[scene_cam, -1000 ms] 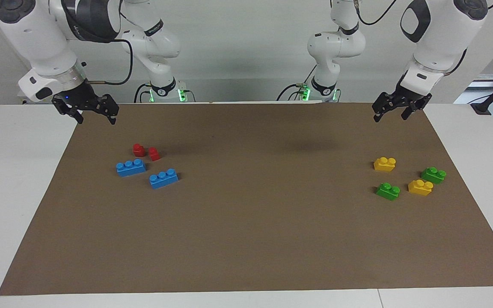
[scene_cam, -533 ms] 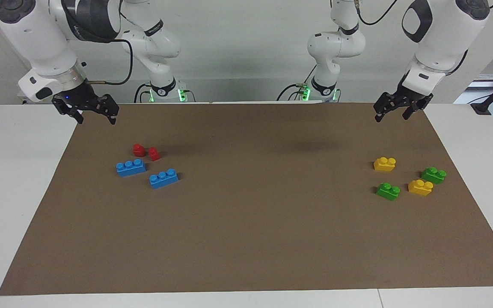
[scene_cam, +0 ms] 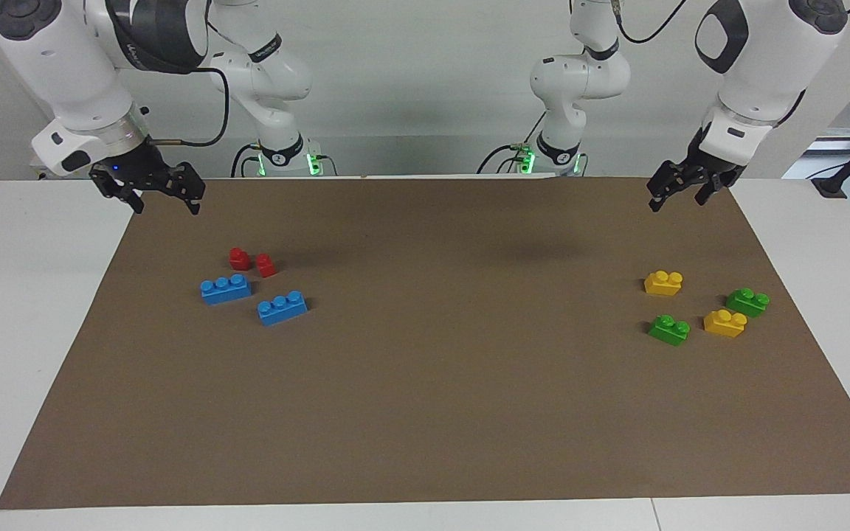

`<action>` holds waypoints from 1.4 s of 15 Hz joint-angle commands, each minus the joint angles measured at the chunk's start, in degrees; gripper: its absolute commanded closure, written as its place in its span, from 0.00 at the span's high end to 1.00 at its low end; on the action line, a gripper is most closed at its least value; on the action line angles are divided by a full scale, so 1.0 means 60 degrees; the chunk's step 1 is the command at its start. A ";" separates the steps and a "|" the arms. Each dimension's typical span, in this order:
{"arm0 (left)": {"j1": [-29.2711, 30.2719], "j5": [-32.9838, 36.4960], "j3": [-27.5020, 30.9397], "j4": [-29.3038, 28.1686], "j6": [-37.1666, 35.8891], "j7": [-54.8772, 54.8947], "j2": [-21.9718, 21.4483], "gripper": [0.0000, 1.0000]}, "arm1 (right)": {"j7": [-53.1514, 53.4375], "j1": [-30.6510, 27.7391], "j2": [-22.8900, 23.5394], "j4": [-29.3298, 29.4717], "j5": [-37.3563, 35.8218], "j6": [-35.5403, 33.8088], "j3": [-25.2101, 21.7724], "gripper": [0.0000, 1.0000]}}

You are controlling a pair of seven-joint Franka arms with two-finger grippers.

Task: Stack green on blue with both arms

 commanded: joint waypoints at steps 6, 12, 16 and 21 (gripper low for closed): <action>0.0220 0.0063 -0.0018 -0.0506 0.1061 -0.3812 0.0555 1.00 | 0.1002 -0.0050 0.0371 -0.0029 -0.0137 0.0449 0.0055 1.00; 0.0645 0.0033 -0.0018 -0.0492 0.2099 -0.5119 0.1814 1.00 | 0.4889 -0.0036 0.1368 -0.0044 0.0505 0.1182 0.0070 1.00; 0.0924 0.0019 -0.0004 -0.0419 0.2978 -0.5339 0.2649 1.00 | 0.8527 0.0153 0.1471 -0.0540 0.1985 0.1606 0.0084 1.00; 0.1145 0.0019 0.0011 -0.0389 0.4135 -0.5910 0.3426 1.00 | 0.9325 0.0302 0.1617 -0.1552 0.2852 0.2544 0.0085 1.00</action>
